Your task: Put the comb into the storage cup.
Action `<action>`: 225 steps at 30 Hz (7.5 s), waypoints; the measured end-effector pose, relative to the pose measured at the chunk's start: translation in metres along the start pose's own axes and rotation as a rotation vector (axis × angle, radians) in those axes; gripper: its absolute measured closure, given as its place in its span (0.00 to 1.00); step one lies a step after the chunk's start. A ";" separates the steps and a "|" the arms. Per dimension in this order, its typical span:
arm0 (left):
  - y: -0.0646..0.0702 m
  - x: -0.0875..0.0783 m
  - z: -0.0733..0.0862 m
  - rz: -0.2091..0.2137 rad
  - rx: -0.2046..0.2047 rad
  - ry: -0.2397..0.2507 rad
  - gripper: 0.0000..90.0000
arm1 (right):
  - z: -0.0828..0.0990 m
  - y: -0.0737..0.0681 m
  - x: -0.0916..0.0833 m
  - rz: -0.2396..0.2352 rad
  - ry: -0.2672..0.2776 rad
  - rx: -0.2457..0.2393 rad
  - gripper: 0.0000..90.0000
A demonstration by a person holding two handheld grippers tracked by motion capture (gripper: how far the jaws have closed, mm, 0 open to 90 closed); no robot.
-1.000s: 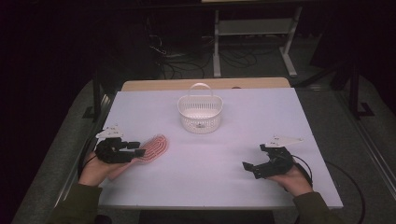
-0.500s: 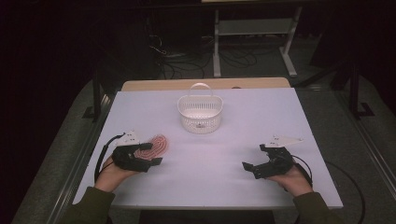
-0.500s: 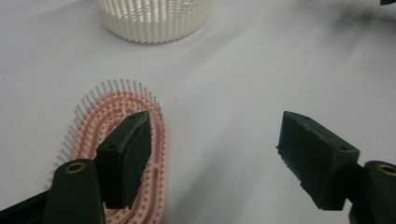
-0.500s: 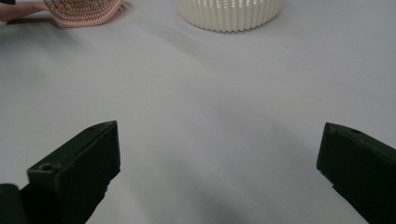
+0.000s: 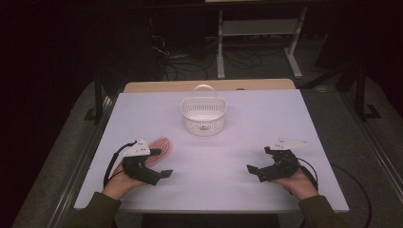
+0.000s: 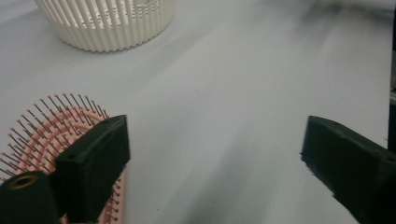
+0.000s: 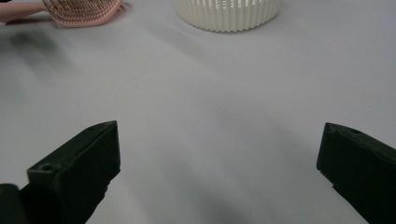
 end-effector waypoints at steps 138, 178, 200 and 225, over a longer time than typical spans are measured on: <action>-0.078 -0.075 0.029 -0.184 -0.108 -0.055 0.00 | 0.000 -0.001 0.000 -0.009 0.006 -0.002 0.00; -0.072 -0.058 0.047 -0.161 -0.098 -0.276 0.00 | 0.000 -0.001 -0.001 -0.007 0.010 0.001 0.00; -0.072 -0.055 0.053 -0.173 -0.111 -0.330 0.16 | 0.000 0.000 -0.001 -0.006 0.010 0.001 0.00; -0.067 -0.052 0.053 -0.146 -0.096 -0.393 0.50 | 0.000 -0.001 0.000 -0.005 0.009 -0.002 0.00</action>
Point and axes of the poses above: each handheld gripper's, and its own axes: x roughly forward along the jaws, z roughly out of its underside, y roughly to its right, the point moved 6 cm from there along x, roughly forward along the jaws, and after that the axes turned 6 degrees about z, right-handed, at the moved point
